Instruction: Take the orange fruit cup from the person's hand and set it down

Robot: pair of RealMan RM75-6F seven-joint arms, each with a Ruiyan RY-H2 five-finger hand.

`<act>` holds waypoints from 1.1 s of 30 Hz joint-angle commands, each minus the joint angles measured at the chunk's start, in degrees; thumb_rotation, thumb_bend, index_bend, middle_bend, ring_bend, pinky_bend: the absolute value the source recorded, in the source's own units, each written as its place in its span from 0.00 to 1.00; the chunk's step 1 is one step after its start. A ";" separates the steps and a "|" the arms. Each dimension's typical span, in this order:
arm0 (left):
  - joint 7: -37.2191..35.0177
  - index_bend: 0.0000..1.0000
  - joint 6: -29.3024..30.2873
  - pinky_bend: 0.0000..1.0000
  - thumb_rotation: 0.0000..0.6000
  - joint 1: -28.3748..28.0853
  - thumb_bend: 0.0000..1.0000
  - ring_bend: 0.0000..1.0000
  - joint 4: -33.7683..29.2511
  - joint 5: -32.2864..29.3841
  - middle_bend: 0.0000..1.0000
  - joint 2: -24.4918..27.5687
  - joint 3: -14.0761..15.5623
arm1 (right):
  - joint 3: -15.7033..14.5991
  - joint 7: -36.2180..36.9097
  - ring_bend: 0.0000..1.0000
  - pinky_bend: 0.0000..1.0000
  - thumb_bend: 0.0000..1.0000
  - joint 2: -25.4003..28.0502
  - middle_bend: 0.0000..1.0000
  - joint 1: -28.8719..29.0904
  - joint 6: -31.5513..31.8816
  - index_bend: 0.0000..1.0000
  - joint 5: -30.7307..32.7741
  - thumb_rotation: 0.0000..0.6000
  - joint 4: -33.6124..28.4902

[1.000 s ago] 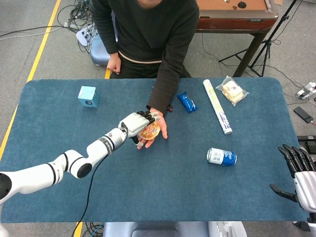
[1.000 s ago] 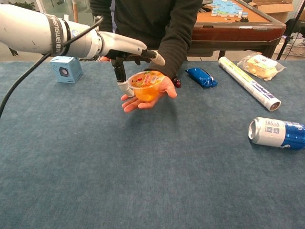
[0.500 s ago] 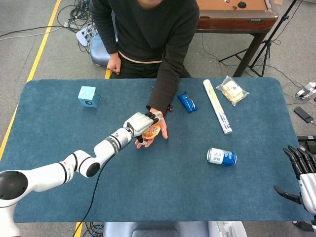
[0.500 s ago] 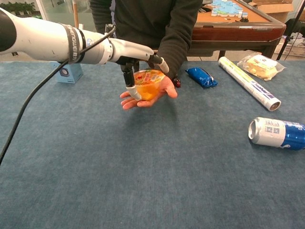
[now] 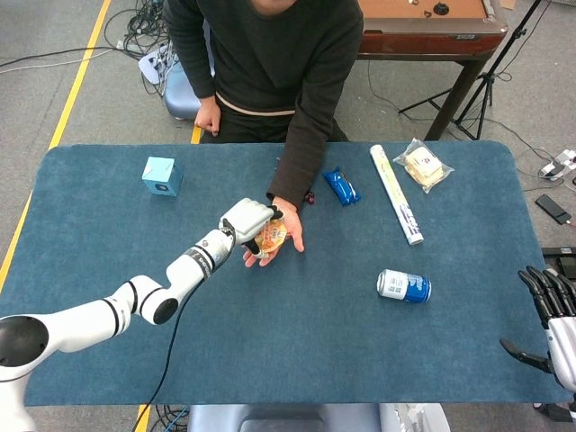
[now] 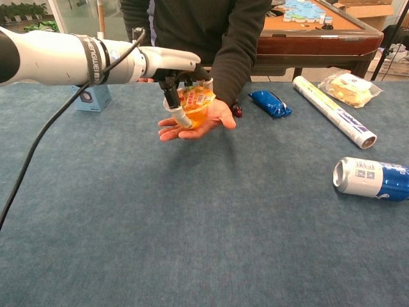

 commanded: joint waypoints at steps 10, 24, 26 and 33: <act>-2.86 0.45 6.58 0.59 1.00 9.12 0.14 0.45 -8.22 4.53 0.29 10.95 2.84 | 0.09 -0.29 0.00 0.06 0.07 0.02 0.06 0.47 -0.45 0.02 -0.73 1.00 -0.32; -0.71 0.42 6.44 0.58 1.00 15.20 0.14 0.44 -1.95 3.73 0.29 7.97 8.01 | 0.06 -2.01 0.00 0.06 0.07 0.28 0.06 0.84 -0.85 0.02 -1.34 1.00 -1.83; -0.45 0.41 6.46 0.58 1.00 15.49 0.14 0.43 -1.18 3.57 0.29 6.84 7.96 | 0.04 -2.13 0.00 0.06 0.07 0.30 0.06 0.81 -0.82 0.02 -1.36 1.00 -1.96; 0.74 0.33 4.91 0.58 1.00 15.44 0.14 0.34 1.13 2.69 0.20 3.66 7.71 | -0.06 -2.35 0.00 0.06 0.07 0.43 0.06 0.45 -0.33 0.02 -1.41 1.00 -2.12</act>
